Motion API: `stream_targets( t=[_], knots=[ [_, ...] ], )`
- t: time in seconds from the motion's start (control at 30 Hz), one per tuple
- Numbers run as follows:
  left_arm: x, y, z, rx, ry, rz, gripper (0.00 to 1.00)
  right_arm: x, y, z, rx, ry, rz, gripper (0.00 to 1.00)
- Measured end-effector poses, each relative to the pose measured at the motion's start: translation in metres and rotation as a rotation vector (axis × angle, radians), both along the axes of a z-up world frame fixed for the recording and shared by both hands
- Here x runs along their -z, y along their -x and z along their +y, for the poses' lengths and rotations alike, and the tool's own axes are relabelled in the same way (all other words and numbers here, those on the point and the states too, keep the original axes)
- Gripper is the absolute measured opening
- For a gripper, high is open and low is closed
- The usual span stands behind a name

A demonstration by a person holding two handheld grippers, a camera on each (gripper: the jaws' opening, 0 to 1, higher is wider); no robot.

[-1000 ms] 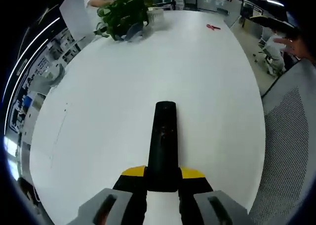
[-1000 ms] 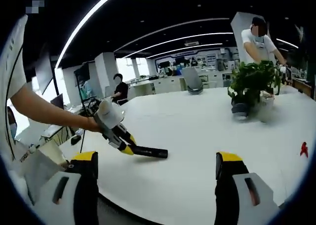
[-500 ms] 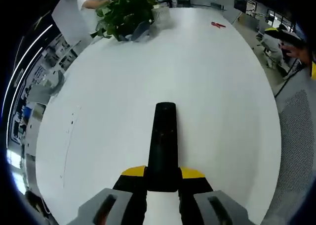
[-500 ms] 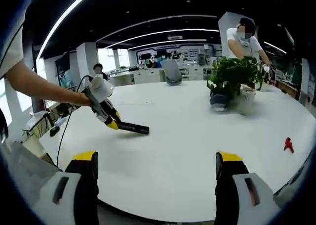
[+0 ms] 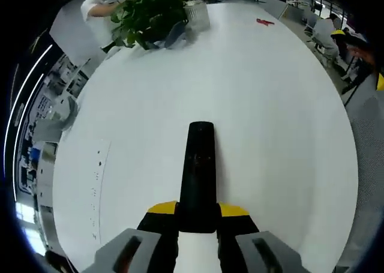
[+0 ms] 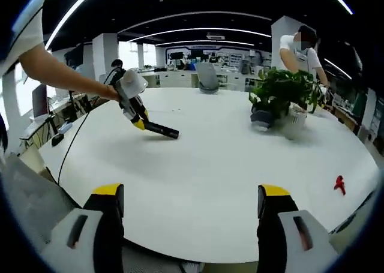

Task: Press the specified remote control buttons in sequence, fully releasing each button before pressing the next.

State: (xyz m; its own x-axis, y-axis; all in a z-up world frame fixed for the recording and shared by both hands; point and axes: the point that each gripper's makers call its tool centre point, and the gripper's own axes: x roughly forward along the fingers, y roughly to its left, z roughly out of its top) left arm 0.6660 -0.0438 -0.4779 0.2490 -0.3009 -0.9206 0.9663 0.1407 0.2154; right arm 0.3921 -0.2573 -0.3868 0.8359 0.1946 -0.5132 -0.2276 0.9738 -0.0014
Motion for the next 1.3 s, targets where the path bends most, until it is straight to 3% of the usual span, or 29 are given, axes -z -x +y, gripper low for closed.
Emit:
stream_targets(
  t=[0.13,0.67,1.3],
  knots=[
    [0.002,-0.018,-0.001,0.005,0.003,-0.003,0.23,0.002,0.0,-0.003,0.006,0.024,0.008,0.95],
    [0.013,-0.06,-0.001,0.038,-0.047,-0.034,0.23,0.003,0.001,-0.015,0.044,0.1,0.014,0.91],
    [0.026,-0.074,0.0,0.09,-0.071,0.0,0.23,0.006,0.001,-0.018,0.053,0.117,0.031,0.88]
  ],
)
